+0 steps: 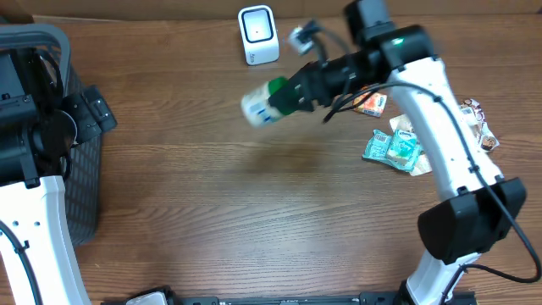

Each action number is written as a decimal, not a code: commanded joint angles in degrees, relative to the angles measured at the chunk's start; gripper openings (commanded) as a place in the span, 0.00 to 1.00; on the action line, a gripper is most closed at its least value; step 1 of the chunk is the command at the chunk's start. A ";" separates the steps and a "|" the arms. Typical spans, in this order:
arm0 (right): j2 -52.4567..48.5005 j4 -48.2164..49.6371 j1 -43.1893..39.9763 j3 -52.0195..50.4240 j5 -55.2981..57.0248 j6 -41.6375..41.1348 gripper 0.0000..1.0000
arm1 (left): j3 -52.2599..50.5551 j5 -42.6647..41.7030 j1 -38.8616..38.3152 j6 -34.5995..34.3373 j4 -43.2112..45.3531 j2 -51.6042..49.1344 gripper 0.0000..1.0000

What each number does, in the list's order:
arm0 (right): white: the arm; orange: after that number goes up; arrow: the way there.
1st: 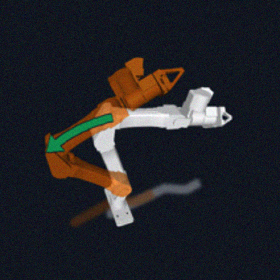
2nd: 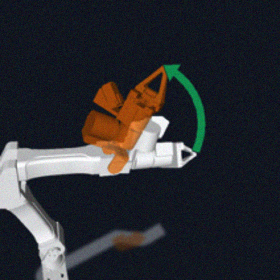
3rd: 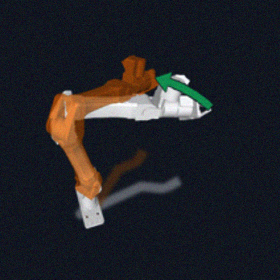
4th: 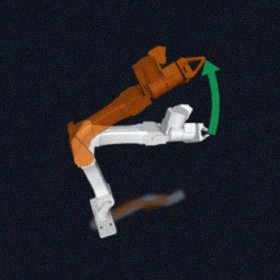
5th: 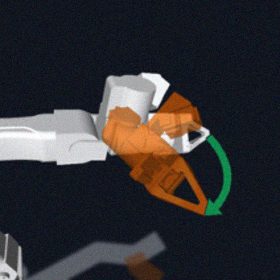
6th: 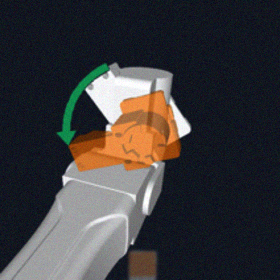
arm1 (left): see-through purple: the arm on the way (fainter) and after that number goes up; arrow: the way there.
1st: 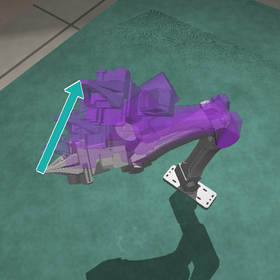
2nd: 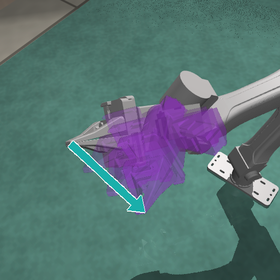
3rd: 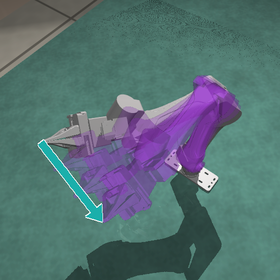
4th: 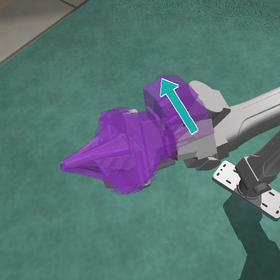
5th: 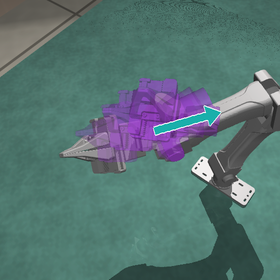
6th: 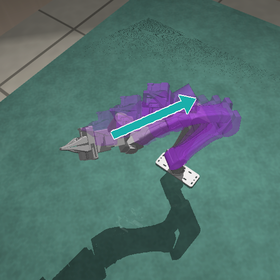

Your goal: Scan the item barcode

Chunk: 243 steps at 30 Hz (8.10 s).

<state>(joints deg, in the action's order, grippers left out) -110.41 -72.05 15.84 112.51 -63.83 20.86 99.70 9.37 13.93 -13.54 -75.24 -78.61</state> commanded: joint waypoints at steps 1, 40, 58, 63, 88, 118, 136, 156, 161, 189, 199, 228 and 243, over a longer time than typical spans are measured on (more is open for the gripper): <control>1.99 0.09 -3.34 1.90 -11.08 0.70 0.46 | 0.63 -0.22 0.26 -0.59 0.11 0.24 1.00; -11.15 44.22 16.55 1.88 74.47 16.39 0.34 | 0.63 -0.22 0.26 -0.59 0.11 0.24 1.00; -25.35 77.09 13.05 1.88 81.81 32.11 0.43 | 0.63 -0.22 0.26 -0.59 0.11 0.24 1.00; -28.98 83.10 13.05 1.88 81.83 47.74 0.41 | 0.63 -0.22 0.26 -0.59 0.11 0.24 1.00; -30.71 87.78 12.81 1.88 81.81 45.05 0.41 | 0.63 -0.22 0.26 -0.61 0.11 0.24 1.00; -0.37 7.80 10.05 1.36 48.15 -5.68 0.46 | 0.63 -0.22 0.26 -0.59 0.11 0.24 1.00; -1.14 7.93 -6.97 -24.50 58.49 -10.84 0.45 | 0.63 -0.22 0.26 -0.59 0.11 0.24 1.00; 4.76 0.70 -8.72 -13.07 58.53 -13.64 1.00 | 0.63 -0.22 0.26 -0.59 0.11 0.24 1.00; 12.44 -6.12 -7.96 -3.23 52.28 -13.60 1.00 | 0.63 -0.22 0.26 -0.59 0.11 0.24 1.00; 29.05 -13.92 -8.24 2.21 42.21 -13.16 1.00 | 0.63 -0.22 0.26 -0.59 0.11 0.24 1.00; 49.18 10.88 -8.52 -20.96 45.92 -10.05 1.00 | 0.63 -0.22 0.26 -0.61 0.11 0.24 1.00; 108.89 78.40 -12.17 -112.04 44.74 -18.08 1.00 | 0.63 -0.22 0.26 -0.59 0.11 0.24 0.99; 110.25 68.78 -12.17 -112.04 45.13 -17.90 1.00 | 0.63 -0.22 0.26 -0.61 0.11 0.24 1.00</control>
<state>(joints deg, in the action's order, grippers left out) -0.80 -3.51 3.84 1.06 -19.20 3.20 99.70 9.17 13.93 -13.54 -75.24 -78.65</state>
